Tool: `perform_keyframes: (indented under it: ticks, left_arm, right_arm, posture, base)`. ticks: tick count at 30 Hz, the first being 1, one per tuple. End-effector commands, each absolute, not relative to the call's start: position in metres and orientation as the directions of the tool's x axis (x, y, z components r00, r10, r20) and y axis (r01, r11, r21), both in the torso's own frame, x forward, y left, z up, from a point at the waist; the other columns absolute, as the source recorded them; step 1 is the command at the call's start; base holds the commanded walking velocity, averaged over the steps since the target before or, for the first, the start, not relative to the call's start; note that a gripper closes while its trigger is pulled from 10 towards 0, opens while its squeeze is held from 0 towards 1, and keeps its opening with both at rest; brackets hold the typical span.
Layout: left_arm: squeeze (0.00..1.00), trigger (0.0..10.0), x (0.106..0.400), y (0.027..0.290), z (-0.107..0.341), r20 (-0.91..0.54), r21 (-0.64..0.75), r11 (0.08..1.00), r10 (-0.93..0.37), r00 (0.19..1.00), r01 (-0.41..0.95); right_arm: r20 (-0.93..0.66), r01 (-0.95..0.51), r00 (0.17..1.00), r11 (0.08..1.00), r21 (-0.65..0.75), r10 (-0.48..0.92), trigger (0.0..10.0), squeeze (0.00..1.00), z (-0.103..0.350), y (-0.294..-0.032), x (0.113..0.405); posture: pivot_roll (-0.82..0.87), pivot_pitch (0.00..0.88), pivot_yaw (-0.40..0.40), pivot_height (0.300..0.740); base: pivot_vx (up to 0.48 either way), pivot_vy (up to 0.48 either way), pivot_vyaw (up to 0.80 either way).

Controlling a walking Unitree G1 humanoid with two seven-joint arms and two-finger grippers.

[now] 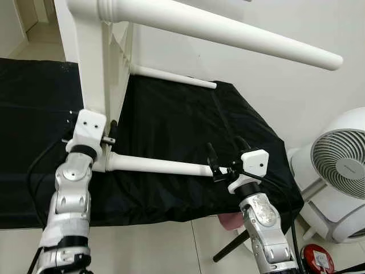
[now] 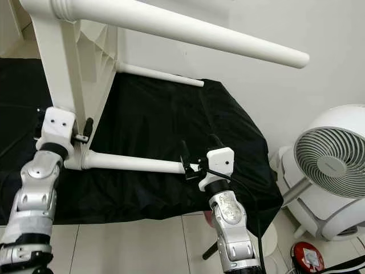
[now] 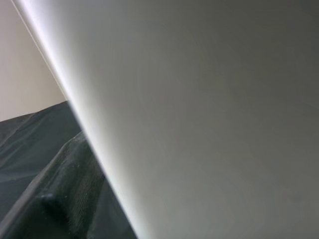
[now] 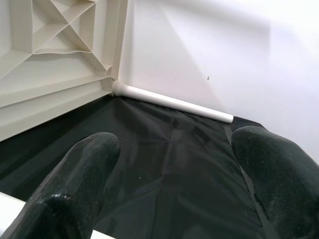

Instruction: Building children table

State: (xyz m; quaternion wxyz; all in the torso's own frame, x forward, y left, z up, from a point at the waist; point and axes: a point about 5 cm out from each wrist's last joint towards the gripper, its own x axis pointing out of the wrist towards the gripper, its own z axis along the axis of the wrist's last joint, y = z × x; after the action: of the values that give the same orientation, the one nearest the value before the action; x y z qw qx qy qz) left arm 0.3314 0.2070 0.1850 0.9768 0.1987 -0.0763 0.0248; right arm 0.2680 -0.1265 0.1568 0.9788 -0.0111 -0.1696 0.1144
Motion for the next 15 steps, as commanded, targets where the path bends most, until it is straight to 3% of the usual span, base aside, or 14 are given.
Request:
perform_keyframes:
  ticks: [1, 9, 10, 11, 12, 13, 14, 15]
  left_arm:
    - [0.0, 10.0, 0.3334, 0.2166, 0.1932, 0.249, 0.325, 0.895, 0.231, 0.941, -0.306]
    - [0.0, 10.0, 0.34, 0.2206, 0.1958, 0.241, 0.337, 0.904, 0.188, 0.952, -0.263]
    - [0.0, 7.5, 0.3407, 0.2199, 0.1959, 0.24, 0.343, 0.905, 0.173, 0.955, -0.25]
    - [0.0, 7.5, 0.3407, 0.2199, 0.1959, 0.24, 0.343, 0.905, 0.173, 0.955, -0.25]
    - [0.0, 2.2, 0.341, 0.2188, 0.1957, 0.236, 0.343, 0.91, 0.157, 0.959, -0.234]
    - [0.0, 2.2, 0.3412, 0.218, 0.1956, 0.235, 0.342, 0.912, 0.148, 0.961, -0.224]
    - [0.0, 0.0, 0.3407, 0.2173, 0.1961, 0.239, 0.346, 0.913, 0.136, 0.961, -0.216]
    - [0.0, 0.0, 0.3405, 0.2169, 0.1964, 0.242, 0.348, 0.913, 0.13, 0.962, -0.211]
  right_arm:
    - [0.323, -0.202, 0.923, 0.978, -0.055, 0.209, 10.0, 0.0, 0.1565, -0.1311, 0.2676]
    - [0.314, -0.191, 0.928, 0.98, -0.058, 0.199, 10.0, 0.0, 0.1551, -0.1327, 0.267]
    - [0.313, -0.193, 0.928, 0.979, -0.059, 0.202, 10.0, 0.0, 0.1551, -0.1326, 0.267]
    - [0.313, -0.193, 0.928, 0.979, -0.059, 0.202, 10.0, 0.0, 0.1551, -0.1326, 0.267]
    - [0.313, -0.194, 0.928, 0.979, -0.06, 0.203, 10.0, 0.0, 0.1552, -0.1326, 0.267]
    - [0.312, -0.194, 0.928, 0.979, -0.061, 0.203, 10.0, 0.0, 0.1553, -0.1326, 0.2669]
    - [0.313, -0.194, 0.928, 0.979, -0.061, 0.203, 10.0, 0.0, 0.1555, -0.1329, 0.2672]
    - [0.313, -0.193, 0.928, 0.979, -0.062, 0.203, 10.0, 0.0, 0.1557, -0.1331, 0.2675]
  posture:
    - [0.03, 0.0, -0.118, 0.74]
    - [0.02, 0.0, -0.113, 0.74]
    - [0.02, 0.0, -0.113, 0.74]
    - [0.02, 0.0, -0.113, 0.74]
    - [0.03, 0.0, -0.111, 0.74]
    - [0.03, 0.0, -0.111, 0.74]
    - [0.03, 0.0, -0.11, 0.74]
    - [0.03, 0.0, -0.11, 0.74]
  base:
    - [0.0, 0.0, 0.0]
    - [0.0, 0.0, 0.0]
    - [0.0, 0.0, 0.0]
    - [0.0, 0.0, 0.0]
    - [0.0, 0.0, 0.0]
    - [0.0, 0.0, 0.0]
    - [0.0, 0.0, 0.0]
    - [0.0, 0.0, 0.0]
